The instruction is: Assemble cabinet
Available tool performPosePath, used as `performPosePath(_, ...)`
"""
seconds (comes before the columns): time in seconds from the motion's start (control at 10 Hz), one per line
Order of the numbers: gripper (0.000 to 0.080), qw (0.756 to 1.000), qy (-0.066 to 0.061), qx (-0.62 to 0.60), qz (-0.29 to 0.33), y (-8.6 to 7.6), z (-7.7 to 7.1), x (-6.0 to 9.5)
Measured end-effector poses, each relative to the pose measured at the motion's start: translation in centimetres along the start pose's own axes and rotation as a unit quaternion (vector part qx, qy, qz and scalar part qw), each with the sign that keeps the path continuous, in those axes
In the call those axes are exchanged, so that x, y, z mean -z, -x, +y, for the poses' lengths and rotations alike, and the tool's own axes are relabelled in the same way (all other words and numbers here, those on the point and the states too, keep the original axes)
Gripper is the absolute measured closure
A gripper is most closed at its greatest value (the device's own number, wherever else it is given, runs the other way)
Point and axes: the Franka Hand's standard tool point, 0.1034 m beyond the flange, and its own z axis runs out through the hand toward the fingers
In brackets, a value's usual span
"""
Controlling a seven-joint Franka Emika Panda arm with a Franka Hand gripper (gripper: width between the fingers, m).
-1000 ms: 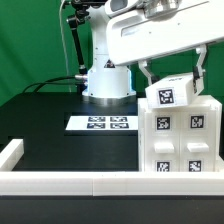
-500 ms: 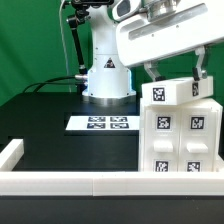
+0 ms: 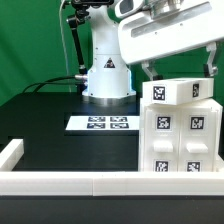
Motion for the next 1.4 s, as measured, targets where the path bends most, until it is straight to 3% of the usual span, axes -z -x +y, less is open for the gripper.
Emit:
performPosePath(0.3, 0.0002, 1.000, 0.000, 0.023, -0.016, -0.2, -1.4, 1.2)
performPosePath(0.6, 0.0002, 0.999, 0.001, 0.036, -0.016, -0.2, -1.2, 1.0)
performPosePath(0.7, 0.0002, 0.993, 0.007, 0.118, -0.013, -0.3, -1.2, 1.1)
performPosePath(0.9, 0.0002, 0.961, 0.017, 0.277, -0.010, -0.8, -1.7, 1.3)
performPosePath(1.2, 0.0002, 0.893, 0.029, 0.449, -0.012, -0.8, -2.3, 1.2)
performPosePath(1.4, 0.0002, 0.853, 0.030, 0.520, -0.014, -1.0, -2.1, 1.2)
